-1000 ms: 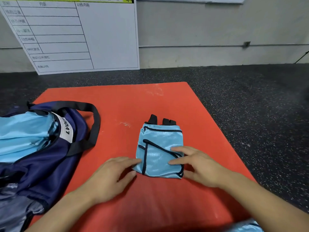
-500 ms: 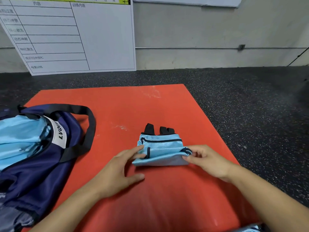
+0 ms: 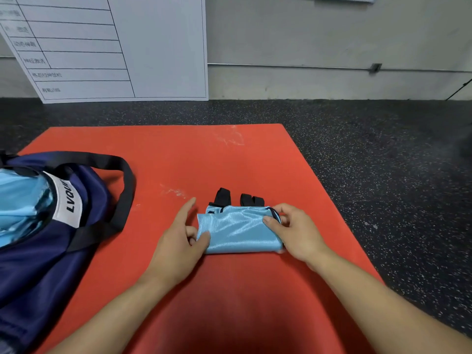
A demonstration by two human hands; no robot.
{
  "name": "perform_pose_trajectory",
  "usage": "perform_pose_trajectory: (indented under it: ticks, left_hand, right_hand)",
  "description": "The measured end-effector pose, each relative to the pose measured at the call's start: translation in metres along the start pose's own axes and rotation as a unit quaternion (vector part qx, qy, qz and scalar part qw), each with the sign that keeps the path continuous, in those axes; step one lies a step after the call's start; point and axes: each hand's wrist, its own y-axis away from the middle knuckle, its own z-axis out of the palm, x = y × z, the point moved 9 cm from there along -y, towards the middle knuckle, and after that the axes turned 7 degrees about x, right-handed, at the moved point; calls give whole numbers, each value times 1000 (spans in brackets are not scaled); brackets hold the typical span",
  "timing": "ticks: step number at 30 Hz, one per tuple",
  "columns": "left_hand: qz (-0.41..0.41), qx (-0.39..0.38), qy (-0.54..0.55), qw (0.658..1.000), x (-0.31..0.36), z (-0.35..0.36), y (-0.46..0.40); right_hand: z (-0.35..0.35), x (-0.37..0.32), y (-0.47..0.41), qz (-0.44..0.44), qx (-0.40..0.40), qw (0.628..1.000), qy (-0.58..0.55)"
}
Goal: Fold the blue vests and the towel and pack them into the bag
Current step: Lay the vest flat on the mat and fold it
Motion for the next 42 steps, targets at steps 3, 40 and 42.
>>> perform_pose_trajectory:
  ticks: [3, 40, 42]
  left_hand:
    - [18, 13, -22, 1000, 0, 0, -1]
    - [33, 6, 164, 986, 15, -9, -23]
    - [36, 14, 163, 986, 17, -17, -23]
  right_hand:
    - [-3, 1, -4, -10, 59, 988, 144]
    - [6, -40, 15, -84, 19, 996, -24]
    - [8, -47, 16, -83, 12, 995, -47]
